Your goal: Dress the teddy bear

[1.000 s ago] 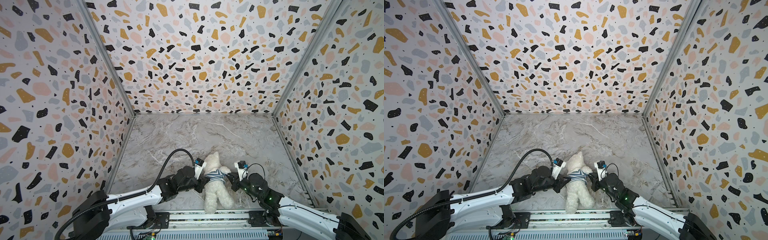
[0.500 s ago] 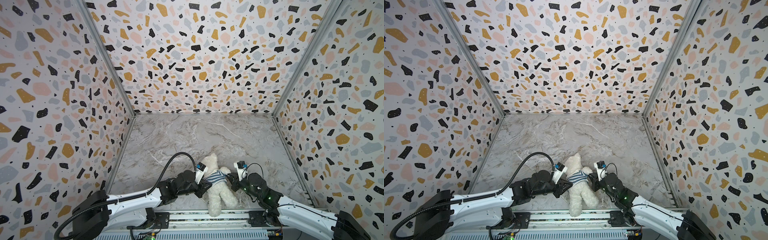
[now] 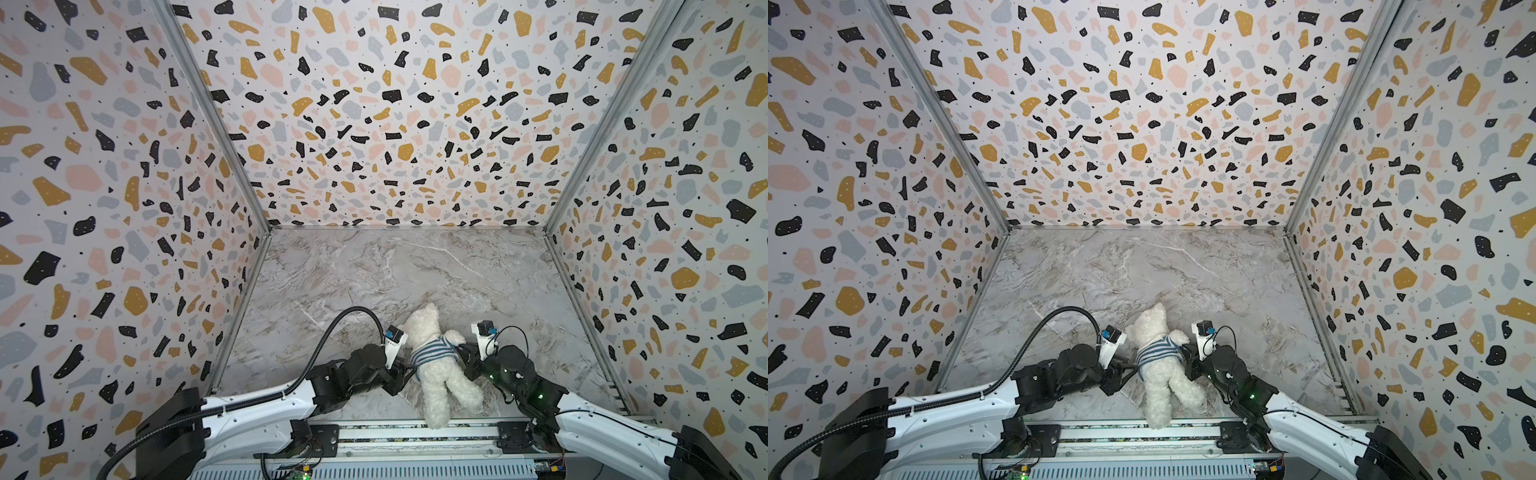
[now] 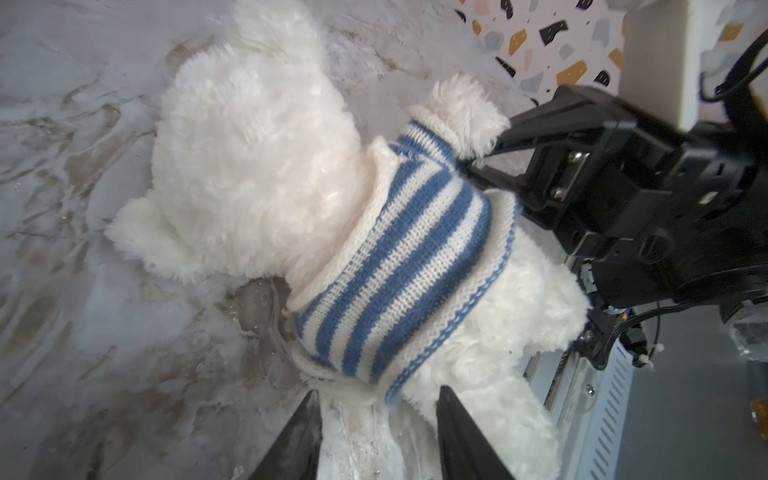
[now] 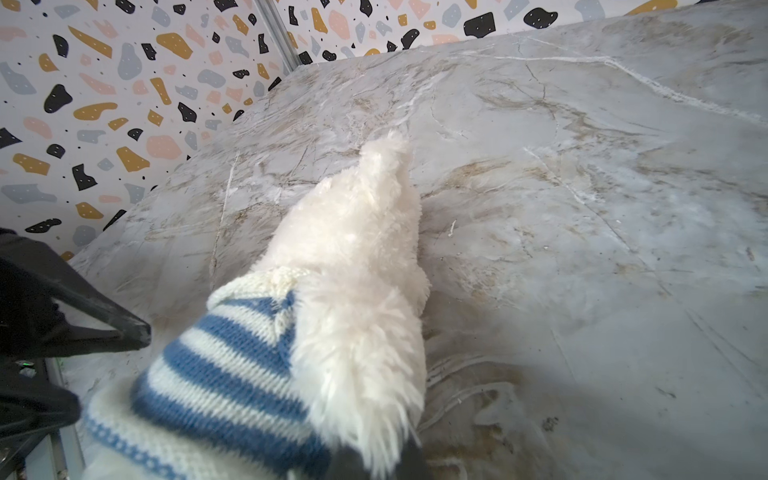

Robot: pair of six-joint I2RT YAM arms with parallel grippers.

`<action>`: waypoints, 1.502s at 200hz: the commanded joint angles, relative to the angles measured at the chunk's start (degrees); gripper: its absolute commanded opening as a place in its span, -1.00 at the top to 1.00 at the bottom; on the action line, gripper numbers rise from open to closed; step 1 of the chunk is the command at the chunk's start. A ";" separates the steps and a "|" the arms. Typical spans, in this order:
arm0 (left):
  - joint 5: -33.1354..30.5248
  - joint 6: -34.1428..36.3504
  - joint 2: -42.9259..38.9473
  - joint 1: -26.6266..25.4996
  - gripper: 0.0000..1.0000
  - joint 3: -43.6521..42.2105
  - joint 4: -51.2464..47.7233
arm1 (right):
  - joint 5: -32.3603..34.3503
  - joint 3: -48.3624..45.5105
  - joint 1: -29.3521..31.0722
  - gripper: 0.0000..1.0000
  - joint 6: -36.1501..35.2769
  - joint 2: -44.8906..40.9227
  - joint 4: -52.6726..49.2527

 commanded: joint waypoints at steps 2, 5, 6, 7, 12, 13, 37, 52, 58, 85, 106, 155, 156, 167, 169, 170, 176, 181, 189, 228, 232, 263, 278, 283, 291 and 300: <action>1.84 3.05 3.20 -0.14 0.07 2.63 4.07 | 0.53 0.79 -0.14 1.00 -0.81 0.17 0.85; 2.22 3.17 3.47 -0.14 0.07 2.80 4.33 | 0.57 0.79 -0.13 1.00 -0.80 0.17 0.86; 2.37 3.19 3.64 -0.15 0.08 2.82 4.43 | 0.59 0.79 -0.13 1.00 -0.85 0.17 0.86; 2.49 3.16 3.82 -0.11 0.08 2.87 4.53 | 0.55 0.79 -0.13 1.00 -0.82 0.17 0.86; 3.04 3.30 4.41 -0.20 0.11 3.12 4.86 | 0.57 0.86 -0.14 1.00 -0.82 0.09 0.87; 3.13 3.25 4.56 -0.18 0.12 3.15 4.87 | 0.50 0.87 -0.14 1.00 -0.81 0.08 0.86; 4.90 3.65 6.06 -0.17 0.32 3.93 5.54 | 0.47 1.04 -0.16 1.00 -0.81 0.08 0.86; 5.54 3.73 6.10 -0.20 0.45 4.10 5.85 | 0.40 1.12 -0.18 1.00 -0.81 0.19 0.94; 5.77 3.59 6.10 -0.22 0.54 4.15 5.95 | 0.43 1.07 -0.13 1.00 -0.81 0.33 0.94; 7.41 3.20 6.37 -0.24 0.90 4.15 6.21 | 0.46 1.15 -0.18 1.00 -0.71 0.43 0.86; 8.15 3.19 6.24 -0.24 1.00 4.24 5.78 | 0.48 1.47 -0.13 1.00 -0.74 0.18 0.63; 15.86 3.81 2.60 -1.38 1.00 2.06 4.45 | 1.63 1.50 -0.14 1.00 -0.12 -0.95 -0.76; 16.05 3.82 2.60 -1.47 1.00 2.05 4.45 | 1.60 1.50 -0.14 1.00 -0.11 -0.97 -0.78; 18.31 3.99 3.11 -1.69 1.00 1.65 4.42 | 1.91 1.57 -0.14 1.00 0.15 -0.98 -0.81; 18.57 4.00 3.36 -1.80 1.00 1.57 4.31 | 1.92 1.57 -0.14 1.00 0.16 -0.98 -0.79; 18.76 4.04 3.46 -1.86 1.00 1.59 4.25 | 1.97 1.58 -0.13 1.00 0.21 -0.98 -0.80; 19.44 4.15 4.28 -2.21 1.00 1.60 4.18 | 2.11 1.71 -0.14 1.00 0.27 -0.94 -0.79; 19.79 4.26 5.11 -2.71 1.00 1.69 4.40 | 2.23 1.78 -0.15 1.00 0.45 -0.88 -0.75; 20.22 4.34 6.63 -3.76 1.00 1.82 4.78 | 2.44 1.89 -0.14 1.00 0.58 -0.72 -0.59; 14.69 3.66 10.27 -5.35 1.00 1.93 6.18 | 2.08 2.75 -0.18 1.00 0.64 -0.86 -0.18; 14.01 3.08 9.89 -5.30 1.00 1.67 8.17 | 1.83 3.01 -0.14 1.00 0.49 -1.14 -0.30; 8.87 1.24 7.22 -5.22 0.87 1.66 12.18 | 0.45 4.24 1.19 1.00 -1.75 -7.11 -0.44; 5.73 0.94 7.28 -4.52 0.66 2.04 13.02 | 0.23 5.31 2.01 1.00 -3.36 -10.70 -1.51; 5.09 0.64 7.53 -4.07 0.60 1.97 13.87 | 0.10 6.11 2.19 1.00 -4.02 -11.38 -2.60; 4.80 0.02 8.13 -3.20 0.55 1.74 15.90 | 0.14 7.76 2.55 1.00 -5.04 -12.00 -4.78; 4.64 -1.00 8.99 -2.11 0.52 1.38 18.86 | 0.61 9.68 3.29 1.00 -6.22 -12.17 -7.14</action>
